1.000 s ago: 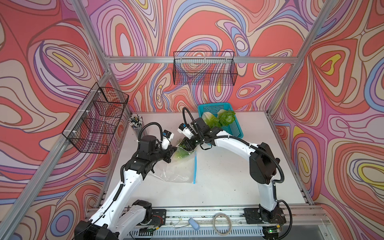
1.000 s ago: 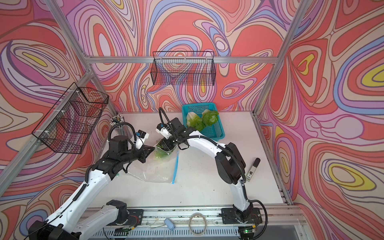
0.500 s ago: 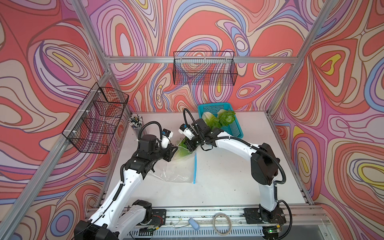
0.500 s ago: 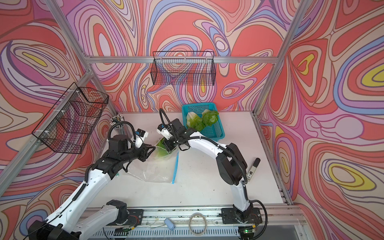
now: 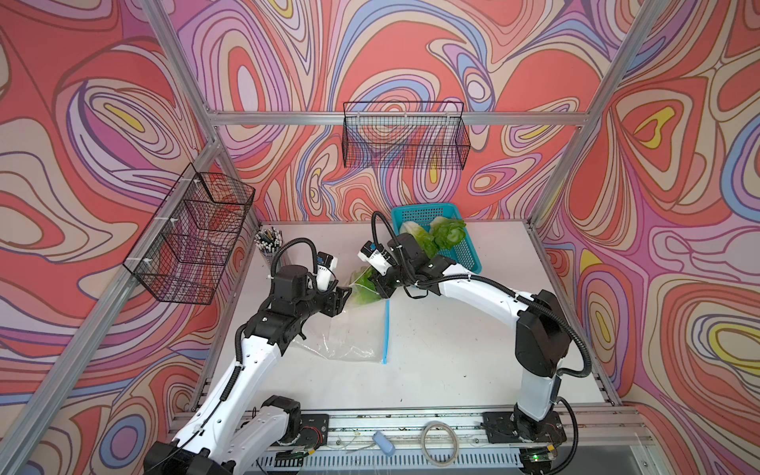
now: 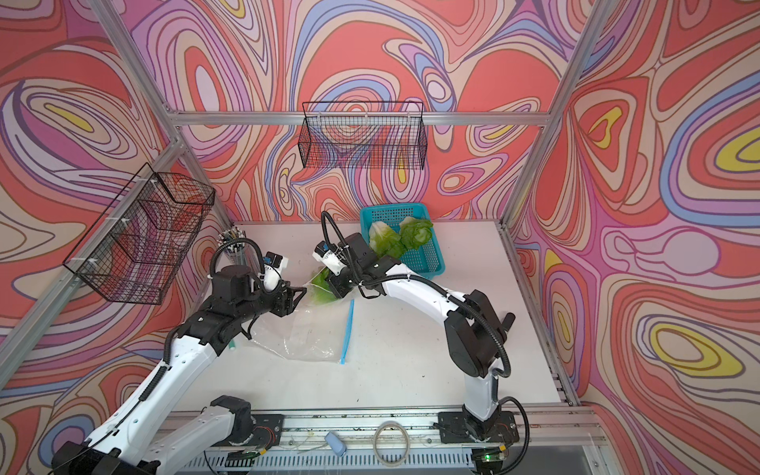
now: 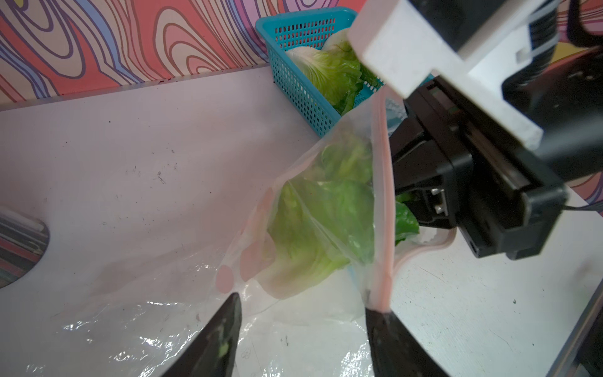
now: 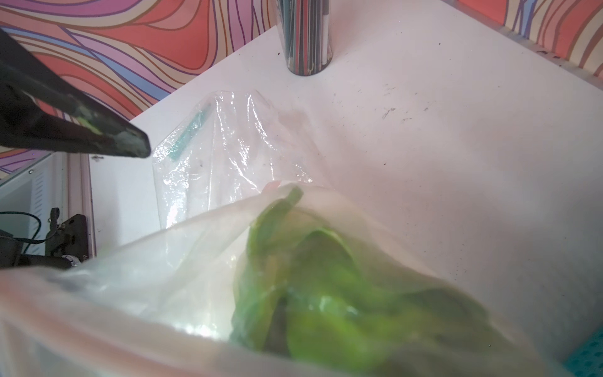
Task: Open the zip-top bag and take out the chinese cabbages
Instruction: Pick up the Chinese cabbage from the zipper food storage bag.
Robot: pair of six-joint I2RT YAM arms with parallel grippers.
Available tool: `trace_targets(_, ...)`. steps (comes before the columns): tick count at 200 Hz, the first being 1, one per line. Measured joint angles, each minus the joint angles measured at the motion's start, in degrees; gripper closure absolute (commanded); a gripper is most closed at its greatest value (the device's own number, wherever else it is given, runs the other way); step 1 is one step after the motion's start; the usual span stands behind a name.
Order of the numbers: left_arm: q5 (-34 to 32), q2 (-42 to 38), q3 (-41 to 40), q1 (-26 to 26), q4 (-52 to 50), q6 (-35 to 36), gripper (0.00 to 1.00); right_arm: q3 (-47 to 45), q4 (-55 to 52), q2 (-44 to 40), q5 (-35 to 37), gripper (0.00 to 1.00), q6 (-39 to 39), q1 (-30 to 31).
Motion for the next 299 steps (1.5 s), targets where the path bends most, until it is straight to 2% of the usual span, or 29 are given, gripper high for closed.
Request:
trace_targets(30,-0.3,-1.9,0.0,0.0,-0.4,0.1,0.30,-1.4,0.7,-1.0,1.7,1.00,-0.1,-0.2)
trace_targets(61,-1.3,-4.0,0.0,0.9,-0.4,0.0,0.30,-3.7,2.3,-2.6,2.4,1.00,-0.1,-0.7)
trace_targets(101,1.1,-1.6,1.6,7.9,-0.5,-4.0,0.28,-5.4,4.0,-5.6,1.2,1.00,-1.5,-0.9)
trace_targets(120,5.6,1.6,3.9,12.5,0.4,-8.5,0.28,-5.4,4.4,-6.9,-0.3,1.00,-2.7,-0.9)
trace_targets(164,21.6,11.0,4.4,21.6,8.8,-21.7,0.25,-5.5,4.7,-9.2,-4.0,1.00,-6.0,-0.9)
trace_targets(198,31.7,17.7,4.5,22.8,12.8,-29.0,0.21,-5.6,4.6,-11.0,-6.6,1.00,-8.5,-0.9)
trace_targets(228,38.4,20.8,4.5,23.8,15.6,-33.0,0.10,-5.5,4.0,-11.5,-8.2,1.00,-10.2,-0.9)
trace_targets(299,44.2,28.0,8.0,24.4,10.6,-32.1,0.00,-5.3,2.7,-11.5,-10.7,1.00,-12.1,-0.9)
